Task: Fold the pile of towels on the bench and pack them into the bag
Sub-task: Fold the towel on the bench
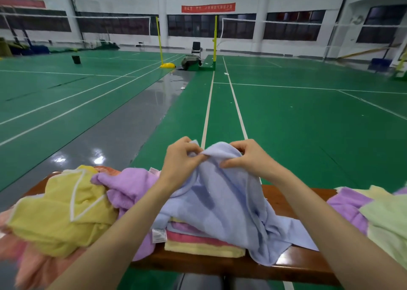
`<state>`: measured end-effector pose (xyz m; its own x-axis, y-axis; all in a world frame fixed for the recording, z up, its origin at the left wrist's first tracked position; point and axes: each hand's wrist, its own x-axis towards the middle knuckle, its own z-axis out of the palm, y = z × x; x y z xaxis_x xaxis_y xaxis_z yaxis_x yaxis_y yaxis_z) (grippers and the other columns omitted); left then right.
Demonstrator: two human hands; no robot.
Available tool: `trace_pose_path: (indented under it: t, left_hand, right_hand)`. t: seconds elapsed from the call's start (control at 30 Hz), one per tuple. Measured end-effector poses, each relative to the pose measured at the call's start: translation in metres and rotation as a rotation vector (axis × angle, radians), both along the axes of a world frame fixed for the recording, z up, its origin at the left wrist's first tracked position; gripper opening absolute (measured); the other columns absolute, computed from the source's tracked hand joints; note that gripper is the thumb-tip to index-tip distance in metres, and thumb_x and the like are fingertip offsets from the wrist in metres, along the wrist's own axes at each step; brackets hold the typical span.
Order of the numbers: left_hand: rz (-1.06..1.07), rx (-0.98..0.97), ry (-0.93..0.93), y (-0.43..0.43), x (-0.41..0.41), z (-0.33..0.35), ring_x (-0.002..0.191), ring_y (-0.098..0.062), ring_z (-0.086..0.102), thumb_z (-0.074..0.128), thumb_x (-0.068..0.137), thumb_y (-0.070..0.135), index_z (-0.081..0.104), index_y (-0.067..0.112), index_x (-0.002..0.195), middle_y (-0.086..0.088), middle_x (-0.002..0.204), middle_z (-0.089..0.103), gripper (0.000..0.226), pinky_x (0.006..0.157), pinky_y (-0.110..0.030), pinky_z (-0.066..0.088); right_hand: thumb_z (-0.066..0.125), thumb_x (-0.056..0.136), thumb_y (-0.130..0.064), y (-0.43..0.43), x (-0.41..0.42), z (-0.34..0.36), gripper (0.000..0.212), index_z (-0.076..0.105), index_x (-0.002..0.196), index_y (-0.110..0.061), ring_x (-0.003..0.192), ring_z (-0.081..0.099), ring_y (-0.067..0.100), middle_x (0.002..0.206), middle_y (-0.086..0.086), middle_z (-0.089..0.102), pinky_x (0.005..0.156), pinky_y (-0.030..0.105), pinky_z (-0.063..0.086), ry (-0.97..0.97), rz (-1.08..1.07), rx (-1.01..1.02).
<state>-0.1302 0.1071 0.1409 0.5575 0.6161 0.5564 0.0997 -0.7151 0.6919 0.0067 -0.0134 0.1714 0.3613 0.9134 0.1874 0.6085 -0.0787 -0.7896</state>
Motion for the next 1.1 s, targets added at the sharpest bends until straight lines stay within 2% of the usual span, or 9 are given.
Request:
trace_pose_path:
  t: [0.07, 0.2, 0.37, 0.53, 0.67, 0.83, 0.93, 1.03, 1.1]
  left_hand:
    - [0.082, 0.006, -0.015, 0.007, -0.004, 0.001, 0.061, -0.004, 0.042, 0.074, 0.077, 0.012, 0.072, 0.003, 0.073, 0.006, 0.065, 0.045, 0.010, 0.058, -0.012, 0.031]
    - [0.243, -0.033, -0.025, 0.024, -0.015, -0.002, 0.062, -0.012, 0.044, 0.073, 0.077, 0.009, 0.072, 0.001, 0.074, -0.002, 0.070, 0.052, 0.008, 0.059, -0.012, 0.032]
    - [0.333, -0.127, -0.023, 0.039, -0.027, -0.013, 0.074, -0.022, 0.051, 0.071, 0.080, 0.010, 0.074, 0.003, 0.083, -0.015, 0.080, 0.062, 0.009, 0.069, -0.028, 0.036]
    - [0.367, -0.188, -0.030, 0.040, -0.026, -0.018, 0.081, -0.026, 0.053, 0.067, 0.084, 0.014, 0.073, 0.003, 0.090, -0.016, 0.088, 0.061, 0.014, 0.075, -0.031, 0.040]
    - [0.261, -0.274, -0.045, 0.031, -0.021, -0.014, 0.084, -0.016, 0.053, 0.070, 0.081, 0.010, 0.071, 0.011, 0.102, -0.006, 0.095, 0.058, 0.021, 0.083, -0.030, 0.043]
    - [0.157, -0.293, -0.348, 0.010, -0.015, 0.007, 0.066, 0.015, 0.056, 0.062, 0.086, 0.002, 0.067, 0.014, 0.103, 0.003, 0.086, 0.067, 0.022, 0.069, -0.005, 0.042]
    - [0.080, -0.363, -0.464, -0.008, -0.011, 0.024, 0.075, 0.008, 0.063, 0.060, 0.087, 0.000, 0.068, 0.012, 0.103, -0.001, 0.094, 0.070, 0.022, 0.076, -0.008, 0.047]
    - [0.000, -0.394, -0.539, -0.029, -0.007, 0.036, 0.085, -0.001, 0.066, 0.060, 0.087, 0.000, 0.068, 0.011, 0.104, -0.007, 0.098, 0.071, 0.022, 0.082, -0.015, 0.050]
    - [-0.099, -0.428, -0.563, -0.043, -0.007, 0.038, 0.091, -0.002, 0.066, 0.059, 0.087, 0.000, 0.068, 0.014, 0.104, -0.002, 0.099, 0.071, 0.024, 0.084, -0.016, 0.050]
  right_hand:
    - [0.065, 0.070, 0.001, -0.003, 0.009, -0.003, 0.022, 0.057, 0.060, -0.017, 0.053, 0.036, 0.009, 0.054, -0.006, 0.047, 0.052, 0.025, 0.029, -0.161, -0.098, -0.073]
    - [0.059, 0.064, 0.001, -0.019, 0.030, -0.007, 0.031, 0.056, 0.057, -0.029, 0.058, 0.045, 0.008, 0.056, -0.012, 0.054, 0.059, 0.028, 0.039, -0.306, -0.312, -0.069]
    - [0.062, 0.069, 0.002, -0.039, 0.050, 0.003, 0.030, 0.060, 0.058, -0.026, 0.061, 0.051, 0.012, 0.064, 0.000, 0.061, 0.056, 0.020, 0.041, -0.229, -0.346, -0.065]
    - [0.059, 0.077, 0.001, -0.054, 0.062, -0.011, 0.019, 0.061, 0.069, -0.016, 0.070, 0.054, 0.018, 0.071, 0.007, 0.064, 0.061, 0.026, 0.039, -0.256, -0.375, -0.171]
    - [0.065, 0.081, -0.001, -0.061, 0.059, -0.009, 0.018, 0.064, 0.076, -0.019, 0.056, 0.047, 0.016, 0.063, 0.009, 0.059, 0.051, 0.023, 0.036, 0.071, -0.320, -0.098]
    - [0.056, 0.085, 0.002, -0.060, 0.032, 0.028, 0.018, 0.067, 0.083, -0.011, 0.048, 0.057, 0.006, 0.066, 0.003, 0.065, 0.042, 0.015, 0.045, 0.638, -0.085, 0.070]
    - [0.053, 0.075, 0.006, -0.056, 0.015, 0.043, 0.028, 0.072, 0.090, -0.007, 0.060, 0.063, 0.007, 0.078, 0.003, 0.070, 0.052, 0.015, 0.051, 0.830, 0.131, 0.184]
    - [0.056, 0.065, 0.023, -0.046, 0.003, 0.045, 0.051, 0.067, 0.106, -0.005, 0.079, 0.067, 0.011, 0.092, 0.005, 0.070, 0.069, 0.017, 0.054, 0.820, 0.297, 0.198]
    - [0.053, 0.069, 0.026, -0.035, -0.006, 0.040, 0.051, 0.064, 0.105, -0.008, 0.079, 0.066, 0.008, 0.087, 0.001, 0.071, 0.070, 0.017, 0.054, 0.649, 0.273, 0.170]
